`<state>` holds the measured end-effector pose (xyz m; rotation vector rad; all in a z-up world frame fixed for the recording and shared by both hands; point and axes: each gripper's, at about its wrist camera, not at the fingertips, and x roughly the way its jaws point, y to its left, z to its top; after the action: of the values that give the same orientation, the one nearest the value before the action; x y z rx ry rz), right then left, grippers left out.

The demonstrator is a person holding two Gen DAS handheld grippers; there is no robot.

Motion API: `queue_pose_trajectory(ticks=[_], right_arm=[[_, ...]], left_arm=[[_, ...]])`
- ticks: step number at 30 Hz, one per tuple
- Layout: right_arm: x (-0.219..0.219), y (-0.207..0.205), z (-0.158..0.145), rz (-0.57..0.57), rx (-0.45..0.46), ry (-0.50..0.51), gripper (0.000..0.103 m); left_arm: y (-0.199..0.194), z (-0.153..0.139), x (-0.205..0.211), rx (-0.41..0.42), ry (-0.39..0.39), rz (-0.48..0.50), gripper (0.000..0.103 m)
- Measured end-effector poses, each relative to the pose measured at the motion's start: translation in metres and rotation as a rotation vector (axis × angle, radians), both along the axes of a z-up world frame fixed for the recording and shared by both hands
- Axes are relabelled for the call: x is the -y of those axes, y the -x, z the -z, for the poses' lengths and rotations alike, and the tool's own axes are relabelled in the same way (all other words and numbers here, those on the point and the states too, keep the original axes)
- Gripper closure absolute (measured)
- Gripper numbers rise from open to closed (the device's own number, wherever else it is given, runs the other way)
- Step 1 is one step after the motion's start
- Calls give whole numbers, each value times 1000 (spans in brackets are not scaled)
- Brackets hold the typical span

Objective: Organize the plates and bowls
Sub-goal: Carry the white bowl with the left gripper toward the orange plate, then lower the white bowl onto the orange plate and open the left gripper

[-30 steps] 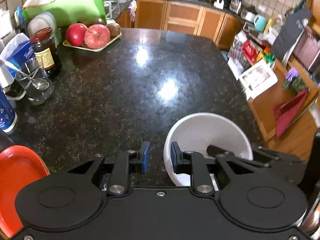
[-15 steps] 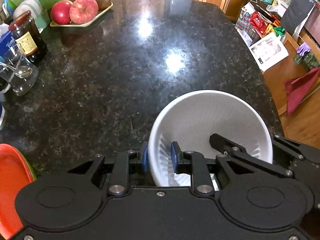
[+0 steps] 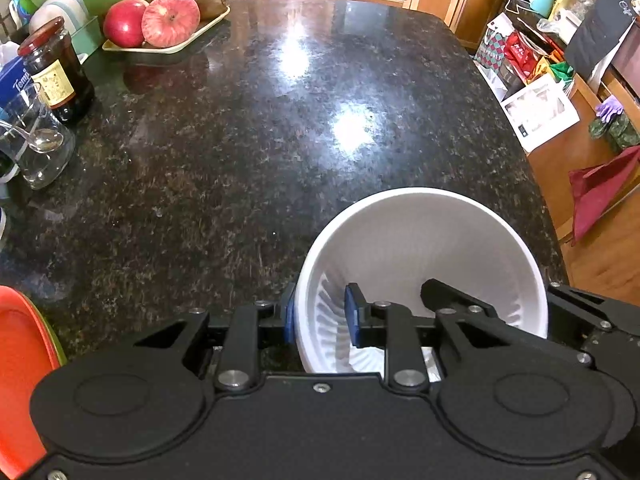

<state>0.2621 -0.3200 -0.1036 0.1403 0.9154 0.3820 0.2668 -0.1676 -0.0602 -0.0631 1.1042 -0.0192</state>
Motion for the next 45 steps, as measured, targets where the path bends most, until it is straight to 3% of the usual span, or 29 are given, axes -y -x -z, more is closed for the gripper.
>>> queue_pose_trajectory(ticks=[7,9,18,29,39,45], right_arm=[[6,-1,-7,21,43,18,75],[6,0,-8,18,51,28,83],[-11,11,-22,-53,102,18,84],[-103,57,-58,-200,188,-1,83],[-207,95,-60,-248,144,-12,82],[-238,102,-55,-221,115,-8,82]], left_arm=[[-1,0,0,10,8,-3,69],[-1,0,0,10,13,-5,71],[21,-14,-18,68,1,-73,74],[85,-47,-104,135,-22,-222,74],[125,-44,-196,101,-42,-272,74],[132,-37,-227,89,-28,-250,74]])
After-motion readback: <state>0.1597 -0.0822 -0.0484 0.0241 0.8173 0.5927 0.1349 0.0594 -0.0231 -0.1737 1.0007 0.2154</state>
